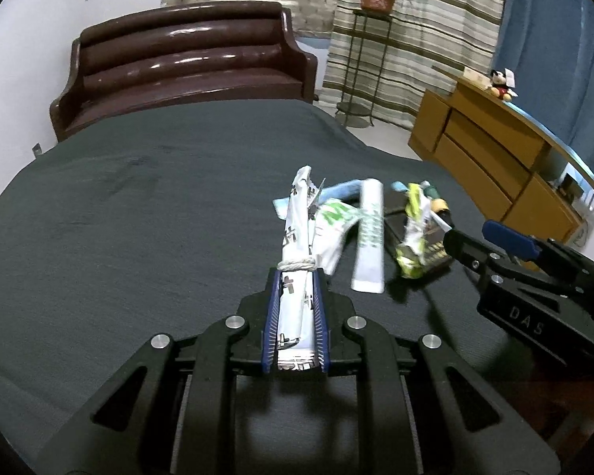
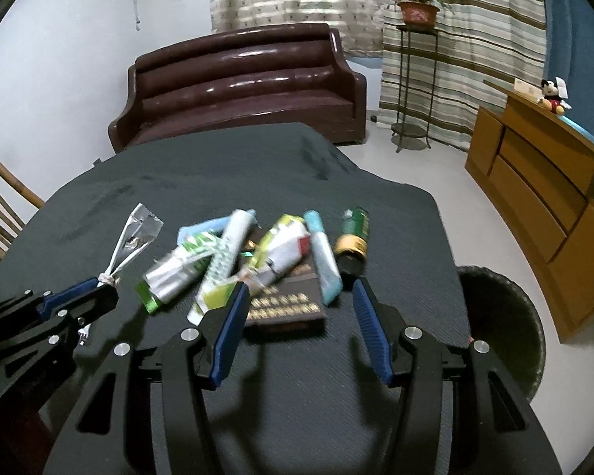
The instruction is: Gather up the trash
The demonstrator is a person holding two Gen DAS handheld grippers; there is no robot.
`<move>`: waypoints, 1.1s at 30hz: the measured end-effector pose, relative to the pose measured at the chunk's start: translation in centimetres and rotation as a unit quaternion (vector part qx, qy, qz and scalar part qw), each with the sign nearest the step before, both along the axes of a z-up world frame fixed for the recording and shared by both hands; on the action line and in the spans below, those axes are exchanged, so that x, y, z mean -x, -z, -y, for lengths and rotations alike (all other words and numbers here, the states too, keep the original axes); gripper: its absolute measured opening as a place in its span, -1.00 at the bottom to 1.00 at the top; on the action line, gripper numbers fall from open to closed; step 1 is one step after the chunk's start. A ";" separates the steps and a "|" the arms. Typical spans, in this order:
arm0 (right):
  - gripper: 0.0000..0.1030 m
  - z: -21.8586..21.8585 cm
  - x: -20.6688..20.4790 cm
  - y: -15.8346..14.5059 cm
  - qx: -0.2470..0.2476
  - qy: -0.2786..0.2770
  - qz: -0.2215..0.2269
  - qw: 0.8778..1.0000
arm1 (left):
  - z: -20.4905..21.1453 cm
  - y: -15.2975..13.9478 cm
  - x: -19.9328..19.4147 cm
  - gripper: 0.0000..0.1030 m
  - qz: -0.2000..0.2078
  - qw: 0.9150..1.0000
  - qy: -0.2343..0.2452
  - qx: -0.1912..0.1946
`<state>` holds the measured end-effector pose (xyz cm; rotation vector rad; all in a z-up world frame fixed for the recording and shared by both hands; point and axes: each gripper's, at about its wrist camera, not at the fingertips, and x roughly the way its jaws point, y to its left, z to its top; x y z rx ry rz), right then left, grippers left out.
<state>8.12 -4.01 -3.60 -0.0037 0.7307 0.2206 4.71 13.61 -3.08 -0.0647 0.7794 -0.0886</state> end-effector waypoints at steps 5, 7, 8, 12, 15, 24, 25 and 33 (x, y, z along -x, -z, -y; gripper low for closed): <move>0.05 -1.4 -1.2 0.1 -0.005 -0.001 -0.009 1.000 | -1.6 0.1 -0.5 -0.69 0.001 1.000 -0.011 0.002; 0.10 -1.9 -1.6 0.3 -0.002 0.001 -0.010 1.000 | -2.0 0.1 -0.8 -0.69 0.001 1.000 -0.013 0.003; 0.11 -2.0 -1.8 0.4 0.000 0.002 -0.011 1.000 | -2.2 0.2 -0.9 -0.69 0.000 1.000 -0.014 0.005; 0.11 -2.2 -1.9 0.6 0.009 0.004 -0.016 1.000 | -2.6 0.2 -1.0 -0.69 0.000 1.000 -0.012 0.007; 0.12 -1.6 -1.8 0.3 0.020 0.015 -0.015 1.000 | -2.6 0.3 -1.1 -0.69 -0.001 1.000 -0.010 0.008; 0.12 0.0 -1.5 0.2 0.019 0.046 -0.025 0.998 | -2.5 0.4 -1.2 -0.69 -0.002 1.000 -0.004 0.011; 0.12 0.0 -1.5 0.1 0.016 0.047 -0.025 0.998 | -2.5 0.4 -1.2 -0.69 -0.002 1.000 -0.005 0.011; 0.12 -0.7 -1.9 0.0 0.006 0.040 -0.023 0.999 | -2.7 0.4 -1.2 -0.69 0.000 1.000 -0.012 0.011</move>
